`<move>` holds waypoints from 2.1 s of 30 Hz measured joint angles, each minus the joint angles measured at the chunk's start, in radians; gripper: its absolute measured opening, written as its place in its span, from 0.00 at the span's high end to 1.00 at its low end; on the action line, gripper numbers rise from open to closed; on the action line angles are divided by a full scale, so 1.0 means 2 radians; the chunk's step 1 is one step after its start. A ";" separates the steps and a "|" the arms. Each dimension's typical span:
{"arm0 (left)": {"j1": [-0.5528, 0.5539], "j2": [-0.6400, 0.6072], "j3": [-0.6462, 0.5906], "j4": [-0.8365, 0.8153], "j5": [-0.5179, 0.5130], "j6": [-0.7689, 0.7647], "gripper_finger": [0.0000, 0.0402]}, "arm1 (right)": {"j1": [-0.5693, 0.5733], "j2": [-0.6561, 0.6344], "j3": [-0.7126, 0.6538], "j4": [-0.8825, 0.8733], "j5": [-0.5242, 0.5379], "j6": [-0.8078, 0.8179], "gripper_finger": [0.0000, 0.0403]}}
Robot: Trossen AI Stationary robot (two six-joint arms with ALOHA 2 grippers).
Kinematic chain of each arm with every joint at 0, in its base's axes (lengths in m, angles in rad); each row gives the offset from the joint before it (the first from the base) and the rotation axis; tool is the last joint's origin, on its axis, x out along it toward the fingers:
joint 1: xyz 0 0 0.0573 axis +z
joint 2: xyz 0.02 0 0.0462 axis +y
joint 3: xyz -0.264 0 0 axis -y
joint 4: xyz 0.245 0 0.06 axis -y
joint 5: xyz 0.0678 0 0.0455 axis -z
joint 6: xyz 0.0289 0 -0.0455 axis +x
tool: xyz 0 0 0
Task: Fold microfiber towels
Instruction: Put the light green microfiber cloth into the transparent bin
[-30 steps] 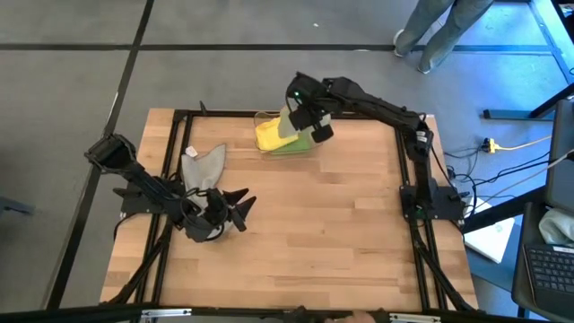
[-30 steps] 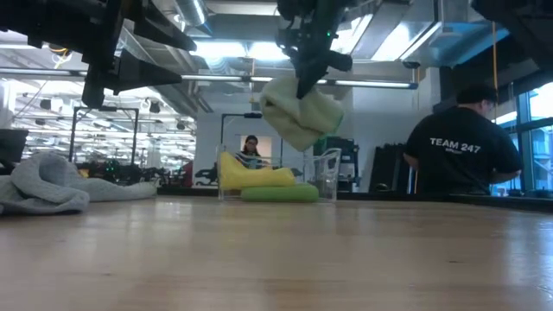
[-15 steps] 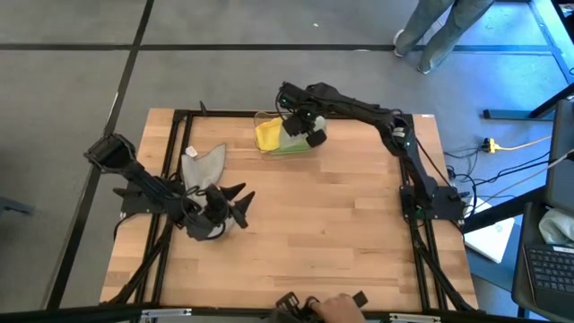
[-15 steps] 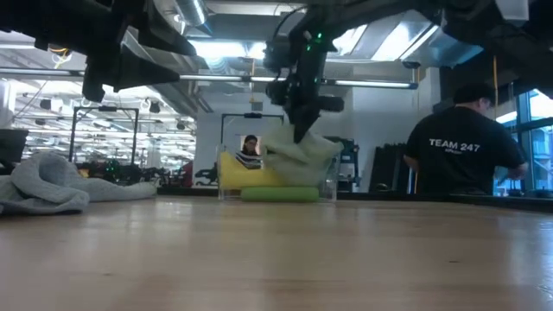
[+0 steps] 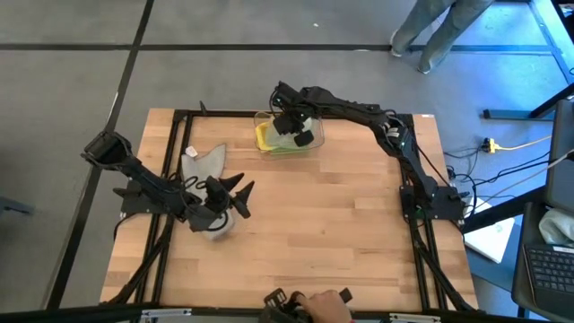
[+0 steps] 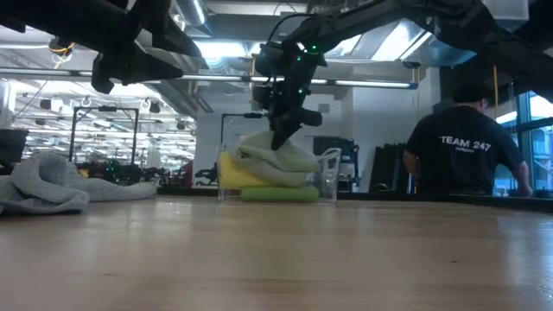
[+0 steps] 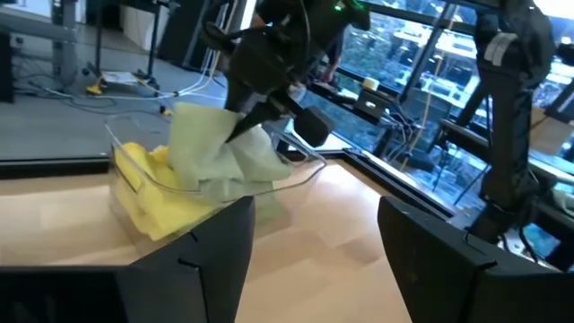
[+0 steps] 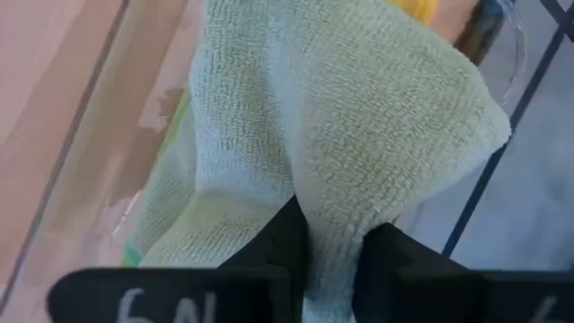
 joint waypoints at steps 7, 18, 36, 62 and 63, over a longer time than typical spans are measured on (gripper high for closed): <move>-0.006 0.000 0.000 0.001 0.010 0.005 0.42 | 0.000 0.006 -0.025 -0.003 -0.049 0.002 0.73; -0.019 0.000 0.000 0.005 0.010 0.005 0.42 | 0.006 0.006 -0.060 0.078 0.090 0.060 0.44; -0.019 0.000 0.000 0.013 0.010 0.005 0.42 | 0.065 -0.006 -0.056 0.063 0.148 0.085 0.18; -0.019 0.000 0.000 0.016 0.020 0.005 0.42 | -0.001 -0.029 0.082 -0.086 -0.290 0.267 0.27; -0.019 0.000 0.000 0.016 0.020 0.005 0.42 | -0.011 -0.028 0.082 -0.091 -0.294 0.267 0.32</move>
